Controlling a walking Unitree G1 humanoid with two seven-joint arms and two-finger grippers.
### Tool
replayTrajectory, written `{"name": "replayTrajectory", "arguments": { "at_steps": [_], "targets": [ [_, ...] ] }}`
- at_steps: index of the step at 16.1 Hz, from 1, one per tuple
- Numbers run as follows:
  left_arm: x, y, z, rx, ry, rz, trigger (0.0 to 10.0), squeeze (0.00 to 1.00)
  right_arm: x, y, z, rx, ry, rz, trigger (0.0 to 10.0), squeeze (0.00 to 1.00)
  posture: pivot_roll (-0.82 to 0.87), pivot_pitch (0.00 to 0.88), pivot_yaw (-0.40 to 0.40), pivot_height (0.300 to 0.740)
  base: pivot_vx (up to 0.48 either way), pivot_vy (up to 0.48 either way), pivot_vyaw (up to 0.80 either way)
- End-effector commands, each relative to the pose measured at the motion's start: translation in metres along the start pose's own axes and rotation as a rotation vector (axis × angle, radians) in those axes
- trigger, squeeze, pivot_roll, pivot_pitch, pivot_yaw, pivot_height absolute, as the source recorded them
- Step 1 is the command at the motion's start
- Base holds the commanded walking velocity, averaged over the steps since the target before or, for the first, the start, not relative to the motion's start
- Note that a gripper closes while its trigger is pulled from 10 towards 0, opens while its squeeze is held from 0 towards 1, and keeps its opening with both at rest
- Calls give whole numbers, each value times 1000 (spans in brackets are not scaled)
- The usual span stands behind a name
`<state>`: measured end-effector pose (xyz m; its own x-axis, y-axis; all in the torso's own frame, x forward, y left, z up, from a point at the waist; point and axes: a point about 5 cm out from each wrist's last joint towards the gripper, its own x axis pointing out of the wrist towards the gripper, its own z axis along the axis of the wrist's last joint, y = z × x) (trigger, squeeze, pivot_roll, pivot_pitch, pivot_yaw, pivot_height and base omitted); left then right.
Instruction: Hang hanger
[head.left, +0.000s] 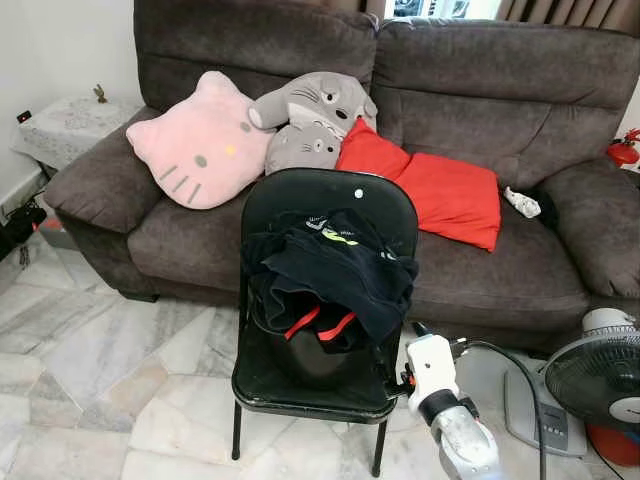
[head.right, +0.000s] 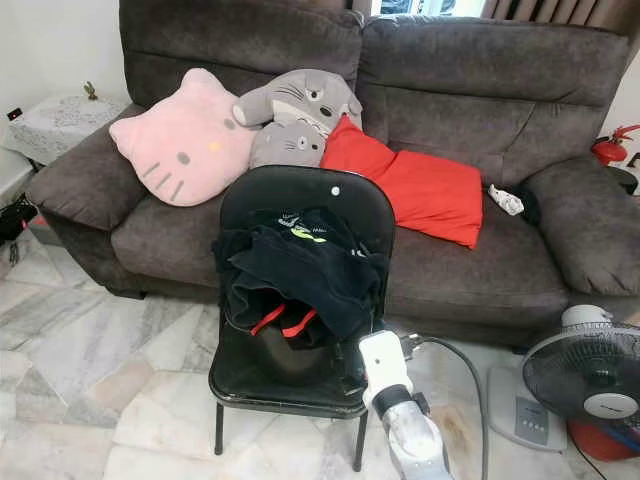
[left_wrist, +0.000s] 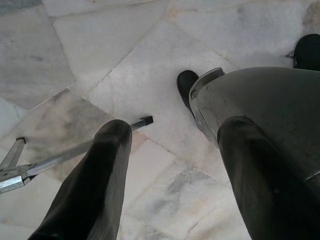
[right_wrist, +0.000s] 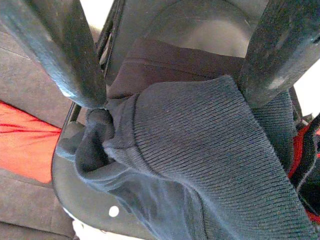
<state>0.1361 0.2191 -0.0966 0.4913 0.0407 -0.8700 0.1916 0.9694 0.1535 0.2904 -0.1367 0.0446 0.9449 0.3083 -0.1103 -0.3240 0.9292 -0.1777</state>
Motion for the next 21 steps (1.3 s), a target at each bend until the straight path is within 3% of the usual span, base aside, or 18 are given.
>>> {"name": "replayTrajectory", "arguments": {
  "at_steps": [1,2,6,9,13,17,21],
  "targets": [
    [1,-20,-6,-3,30,-71,10000,0,1,1,-1,15,6,1,10000,0,-73,111,-51,740,0,0,0],
    [1,-20,-6,-2,32,-72,10000,0,4,3,-2,77,8,7,10000,0,-70,109,-52,740,0,0,0],
    [0,-20,-7,-1,33,-72,10000,0,11,4,5,120,-12,25,10000,0,-67,109,-50,740,0,0,0],
    [0,-21,-7,5,33,-73,10000,0,18,-5,17,13,-69,-6,10000,0,-63,98,-52,740,0,0,0],
    [0,-22,-9,9,35,-75,10000,0,10,-16,13,3,-78,-143,10000,0,-60,87,-55,740,0,0,0],
    [0,-22,-10,19,37,-80,10000,0,-6,-17,-1,-13,-61,-244,10000,0,-66,78,-48,740,0,0,0],
    [0,-21,-9,23,34,-78,10000,0,6,-26,15,-25,-112,-288,10000,0,-66,83,-43,740,0,0,0]
  ]
}}
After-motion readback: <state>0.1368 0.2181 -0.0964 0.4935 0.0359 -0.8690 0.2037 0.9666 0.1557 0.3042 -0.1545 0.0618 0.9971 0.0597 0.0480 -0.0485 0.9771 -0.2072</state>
